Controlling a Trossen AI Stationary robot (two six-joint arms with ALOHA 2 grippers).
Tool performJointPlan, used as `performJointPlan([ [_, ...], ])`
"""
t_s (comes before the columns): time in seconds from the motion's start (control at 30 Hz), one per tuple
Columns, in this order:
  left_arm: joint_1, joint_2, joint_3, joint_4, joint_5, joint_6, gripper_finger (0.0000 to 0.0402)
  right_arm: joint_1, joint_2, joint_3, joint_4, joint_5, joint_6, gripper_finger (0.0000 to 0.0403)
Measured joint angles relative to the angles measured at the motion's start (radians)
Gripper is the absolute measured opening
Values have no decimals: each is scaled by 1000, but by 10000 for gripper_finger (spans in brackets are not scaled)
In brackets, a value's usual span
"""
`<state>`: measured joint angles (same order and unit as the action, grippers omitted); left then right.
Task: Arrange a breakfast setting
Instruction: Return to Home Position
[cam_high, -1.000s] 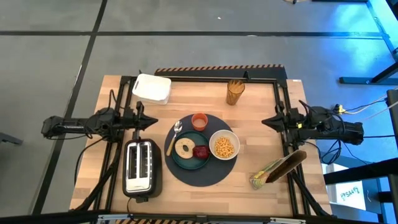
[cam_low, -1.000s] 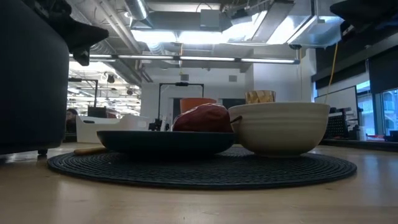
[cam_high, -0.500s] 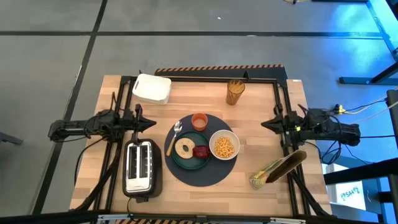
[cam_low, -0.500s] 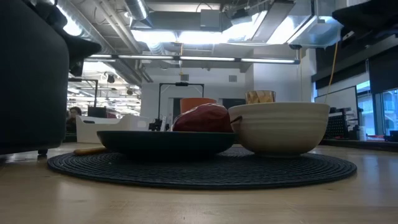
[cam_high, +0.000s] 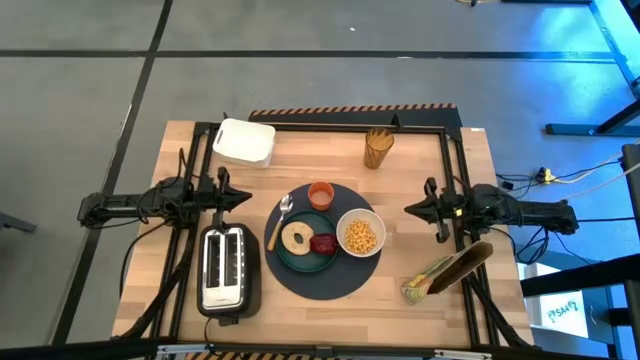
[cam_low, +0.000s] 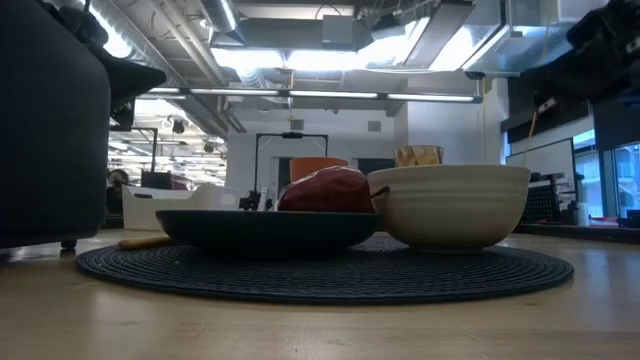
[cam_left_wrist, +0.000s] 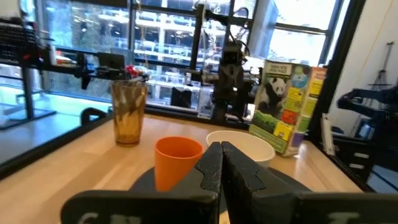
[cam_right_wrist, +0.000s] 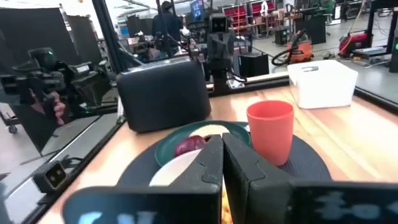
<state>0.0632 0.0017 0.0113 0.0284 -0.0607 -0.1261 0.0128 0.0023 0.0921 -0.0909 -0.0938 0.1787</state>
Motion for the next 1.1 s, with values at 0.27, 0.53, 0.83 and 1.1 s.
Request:
performJointPlan([
  [0.27, 0, 0, -4, 56, -5, 40, 0, 0, 2, -85, 127, -3, 76, 0],
  [0.53, 0, 1, -1, 99, -175, 58, 0, 0, 2, -85, 113, 84, 92, 0],
  [0.83, 19, 18, -3, 40, -475, 103, 0, 0, 2, -85, 116, 75, 79, 0],
  [1.1, 57, 51, -3, 40, -480, 116, 0, 0, 1, -85, 119, 77, 72, 0],
])
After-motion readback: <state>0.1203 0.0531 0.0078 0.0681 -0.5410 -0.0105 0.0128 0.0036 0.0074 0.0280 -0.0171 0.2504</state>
